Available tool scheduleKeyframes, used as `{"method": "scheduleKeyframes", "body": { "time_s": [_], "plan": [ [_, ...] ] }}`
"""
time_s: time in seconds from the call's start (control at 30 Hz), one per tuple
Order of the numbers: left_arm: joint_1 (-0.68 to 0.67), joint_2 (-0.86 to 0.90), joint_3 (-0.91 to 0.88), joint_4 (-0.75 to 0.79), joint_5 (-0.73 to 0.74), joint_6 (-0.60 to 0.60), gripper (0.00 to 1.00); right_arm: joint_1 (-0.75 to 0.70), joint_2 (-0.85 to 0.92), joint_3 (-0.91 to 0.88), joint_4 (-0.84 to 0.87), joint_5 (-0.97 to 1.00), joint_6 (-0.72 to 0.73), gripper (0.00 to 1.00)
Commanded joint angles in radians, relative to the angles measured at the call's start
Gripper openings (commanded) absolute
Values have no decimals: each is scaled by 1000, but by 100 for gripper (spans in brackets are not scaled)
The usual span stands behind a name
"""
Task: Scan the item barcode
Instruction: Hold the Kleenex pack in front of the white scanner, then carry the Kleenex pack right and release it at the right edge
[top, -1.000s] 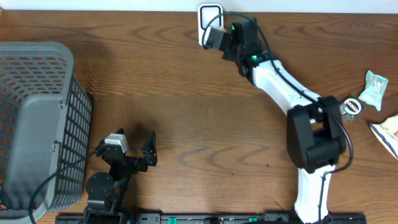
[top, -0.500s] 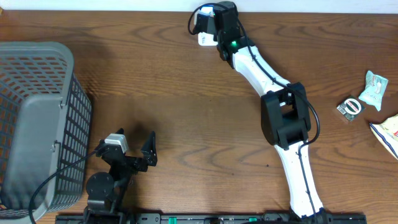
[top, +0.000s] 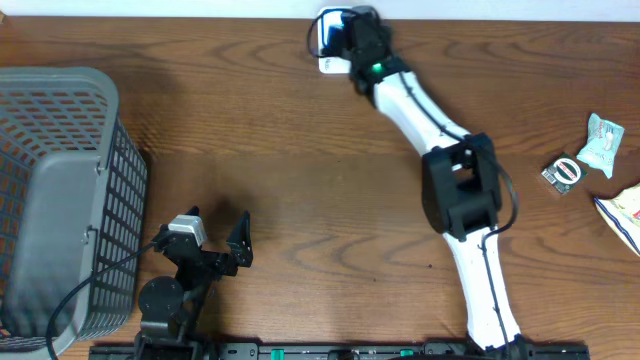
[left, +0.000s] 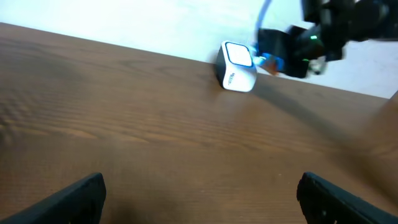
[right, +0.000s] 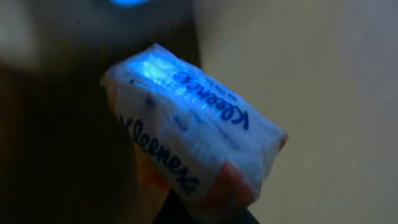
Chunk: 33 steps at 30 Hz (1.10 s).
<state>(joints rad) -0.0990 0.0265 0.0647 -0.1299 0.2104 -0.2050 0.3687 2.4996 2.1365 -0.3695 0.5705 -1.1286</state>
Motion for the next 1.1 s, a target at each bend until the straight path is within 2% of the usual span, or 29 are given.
{"method": "scheduleKeyframes", "body": {
  "time_s": [0.0,0.1,0.23,0.33,0.43,0.5,0.53,0.57,0.63,0.67,0.9,1.07],
  "plan": [
    [2,-3,-16,-26,6,16,98,-149,-105,20,-151,149,187,1],
    [2,-3,-16,-26,6,16,98,-242,-106,19,-343,134,286,1],
    [2,-3,-16,-26,6,17,98,-369,-106,13,-573,-48,478,1],
    [2,-3,-16,-26,6,17,98,-460,-106,12,-647,-174,622,2],
    [2,-3,-16,-26,6,16,98,-529,-106,12,-682,-250,705,3],
    [2,-3,-16,-26,6,16,98,-567,-106,12,-708,-281,737,15],
    [2,-3,-16,-26,6,16,98,-578,-106,12,-717,-287,746,28],
    [2,-3,-16,-26,6,16,98,-587,-106,12,-724,-290,761,53],
    [2,-3,-16,-26,6,17,98,-598,-108,12,-728,-289,798,91],
    [2,-3,-16,-26,6,17,98,-601,-115,12,-731,-288,820,99],
    [2,-3,-16,-26,6,16,98,-593,-265,12,-735,-304,955,99],
    [2,-3,-16,-26,6,17,98,-586,-505,12,-765,-565,960,99]
  ]
}}
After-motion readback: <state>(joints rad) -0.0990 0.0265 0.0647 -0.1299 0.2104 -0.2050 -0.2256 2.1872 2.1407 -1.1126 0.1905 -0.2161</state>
